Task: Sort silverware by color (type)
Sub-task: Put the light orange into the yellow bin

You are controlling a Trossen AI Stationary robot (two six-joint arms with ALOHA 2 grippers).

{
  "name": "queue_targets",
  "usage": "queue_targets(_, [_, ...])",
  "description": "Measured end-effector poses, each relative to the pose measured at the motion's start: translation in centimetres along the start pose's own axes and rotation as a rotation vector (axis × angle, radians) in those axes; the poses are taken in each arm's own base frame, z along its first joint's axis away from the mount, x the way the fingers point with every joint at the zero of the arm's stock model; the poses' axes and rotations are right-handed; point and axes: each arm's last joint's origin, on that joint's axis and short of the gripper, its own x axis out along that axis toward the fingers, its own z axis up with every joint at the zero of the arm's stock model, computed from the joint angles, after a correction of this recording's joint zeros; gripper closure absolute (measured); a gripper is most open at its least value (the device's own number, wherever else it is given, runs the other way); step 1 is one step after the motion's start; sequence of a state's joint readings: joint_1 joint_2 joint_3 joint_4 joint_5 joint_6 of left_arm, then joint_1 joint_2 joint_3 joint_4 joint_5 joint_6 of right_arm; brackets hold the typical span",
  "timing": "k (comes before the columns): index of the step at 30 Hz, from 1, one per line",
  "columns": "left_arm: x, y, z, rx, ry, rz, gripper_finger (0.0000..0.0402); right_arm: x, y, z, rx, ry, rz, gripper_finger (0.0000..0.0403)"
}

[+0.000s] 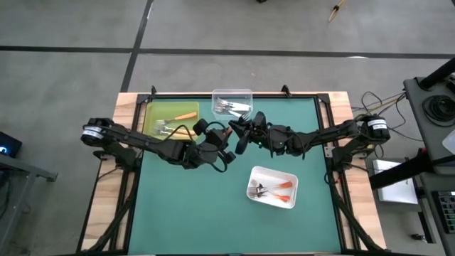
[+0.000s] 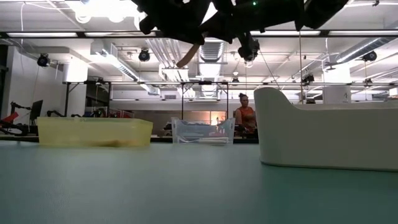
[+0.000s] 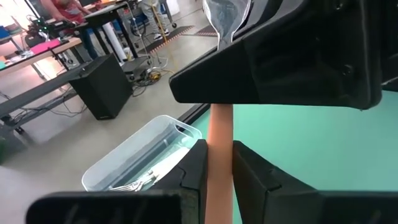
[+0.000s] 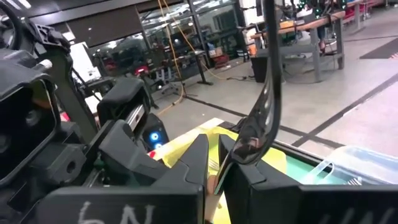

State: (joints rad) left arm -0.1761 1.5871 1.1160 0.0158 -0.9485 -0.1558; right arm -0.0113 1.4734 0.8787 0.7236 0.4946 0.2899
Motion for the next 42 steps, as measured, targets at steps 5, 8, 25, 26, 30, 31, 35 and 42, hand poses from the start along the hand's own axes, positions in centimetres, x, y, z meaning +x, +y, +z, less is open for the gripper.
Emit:
queue_targets(5, [0.0,-0.1,0.0,-0.008,0.006,-0.022,0.0332,-0.3,-0.2,0.1,-0.059,0.03,-0.017,0.0388])
queue_targets(8, [-0.1,-0.2,0.1,-0.014,0.006,-0.059,0.03,-0.5,-0.6,0.1,-0.096,0.059,-0.055,0.0389])
queue_targets(25, [-2.9,1.2,2.7,0.226,-0.082,-0.441,0.0214,-3.3,-1.0,2.7,-0.436,0.589,0.019,0.0391])
queue_targets(26, [-3.1,1.4,3.0,0.239,-0.105,-0.485,0.0214,-3.4,-0.8,2.8,-0.444,0.603,0.045,0.0391])
queue_targets(30, [-2.9,2.7,4.2,0.258,-0.178,-0.492,0.0215,-3.4,-0.6,2.9,-0.448,0.619,0.12,0.0391])
queue_targets(31, [-2.7,2.9,4.4,0.259,-0.19,-0.481,0.0215,-3.4,-0.6,2.9,-0.451,0.622,0.127,0.0391])
queue_targets(35, [-1.8,3.8,4.9,0.259,-0.236,-0.523,0.0215,-3.3,-0.5,2.8,-0.455,0.622,0.131,0.0391])
queue_targets(42, [0.4,4.6,5.1,0.228,-0.281,-0.558,0.0215,-3.2,-0.7,2.1,-0.464,0.644,0.128,0.0391])
